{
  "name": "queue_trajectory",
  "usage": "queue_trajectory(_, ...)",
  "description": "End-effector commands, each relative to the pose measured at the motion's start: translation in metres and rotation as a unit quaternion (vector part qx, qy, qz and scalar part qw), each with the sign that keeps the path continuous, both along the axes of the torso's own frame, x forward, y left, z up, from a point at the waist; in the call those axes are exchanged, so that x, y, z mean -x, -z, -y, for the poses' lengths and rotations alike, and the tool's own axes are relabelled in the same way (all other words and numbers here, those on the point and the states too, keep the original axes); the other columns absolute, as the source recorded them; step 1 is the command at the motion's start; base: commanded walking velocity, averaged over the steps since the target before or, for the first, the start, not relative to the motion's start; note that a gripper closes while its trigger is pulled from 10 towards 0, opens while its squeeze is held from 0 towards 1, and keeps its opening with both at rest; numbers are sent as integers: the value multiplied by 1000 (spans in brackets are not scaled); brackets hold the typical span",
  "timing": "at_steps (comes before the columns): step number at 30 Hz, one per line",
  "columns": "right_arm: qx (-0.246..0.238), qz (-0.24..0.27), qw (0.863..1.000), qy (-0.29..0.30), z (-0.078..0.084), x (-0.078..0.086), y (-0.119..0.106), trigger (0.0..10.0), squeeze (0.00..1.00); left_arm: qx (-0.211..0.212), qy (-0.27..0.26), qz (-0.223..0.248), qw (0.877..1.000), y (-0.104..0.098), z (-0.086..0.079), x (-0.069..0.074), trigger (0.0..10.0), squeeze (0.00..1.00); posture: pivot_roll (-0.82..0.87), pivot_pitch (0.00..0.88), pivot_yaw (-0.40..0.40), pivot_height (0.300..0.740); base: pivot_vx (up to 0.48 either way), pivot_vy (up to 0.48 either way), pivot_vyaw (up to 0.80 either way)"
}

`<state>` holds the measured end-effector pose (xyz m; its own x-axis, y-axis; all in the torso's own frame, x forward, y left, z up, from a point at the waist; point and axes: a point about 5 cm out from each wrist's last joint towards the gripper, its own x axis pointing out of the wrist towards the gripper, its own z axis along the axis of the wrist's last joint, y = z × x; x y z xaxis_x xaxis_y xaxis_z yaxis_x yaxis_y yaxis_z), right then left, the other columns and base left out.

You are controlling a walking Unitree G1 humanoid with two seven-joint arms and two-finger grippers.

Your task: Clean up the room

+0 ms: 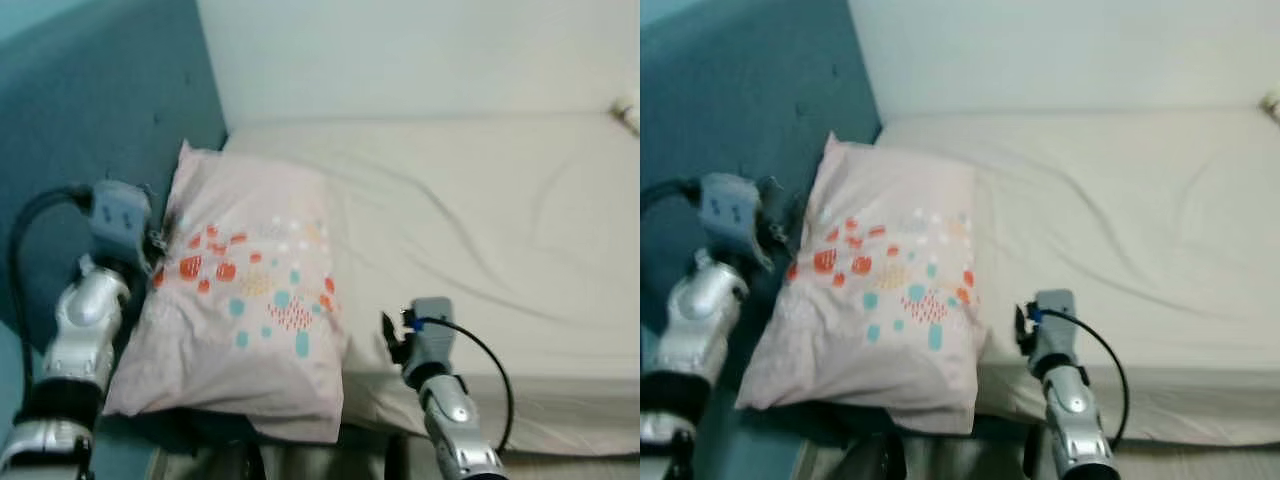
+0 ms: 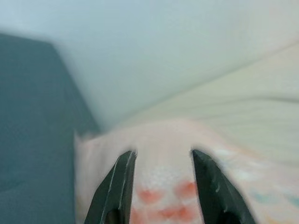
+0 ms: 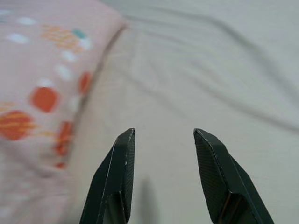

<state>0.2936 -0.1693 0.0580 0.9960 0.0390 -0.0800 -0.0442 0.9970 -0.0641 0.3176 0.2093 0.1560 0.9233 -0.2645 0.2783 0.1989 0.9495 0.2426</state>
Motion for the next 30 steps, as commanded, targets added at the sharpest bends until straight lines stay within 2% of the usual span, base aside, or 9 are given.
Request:
queue_trajectory(1,10,17,1000,-3,-3,2,-3,10000,0,32,28,-35,998,17,23,8,10000,0,4,0,38,607,0,0,0)
queue_trajectory(2,10,17,1000,-3,-3,2,-3,10000,0,32,28,-35,998,17,23,8,10000,0,4,0,38,607,0,0,0)
queue_trajectory(4,6,55,998,-12,-7,0,-16,10000,0,53,39,-77,995,42,55,11,10000,0,5,0,23,612,0,0,0)
queue_trajectory(6,4,67,998,-15,-9,1,-22,10000,0,60,46,-94,993,50,64,12,10000,0,5,0,23,617,0,0,0)
queue_trajectory(7,9,83,996,-20,-12,-1,-31,10000,0,51,34,-125,990,66,76,12,10000,0,2,0,17,627,0,0,0)
queue_trajectory(15,15,81,996,-30,-17,-1,-34,10000,0,70,25,-156,985,70,78,14,10000,0,5,0,12,642,0,0,0)
queue_trajectory(20,13,62,997,-40,-23,2,-27,10000,0,108,4,-197,974,77,73,18,10000,0,-15,0,-12,657,0,0,0)
queue_trajectory(26,-1,49,998,-33,-22,5,-23,10000,0,68,6,-166,984,66,71,16,10000,0,28,0,-24,677,0,0,0)
queue_trajectory(30,-12,45,999,-28,-21,4,-22,10000,0,73,15,-158,985,61,74,15,10000,0,28,0,-15,687,0,0,0)
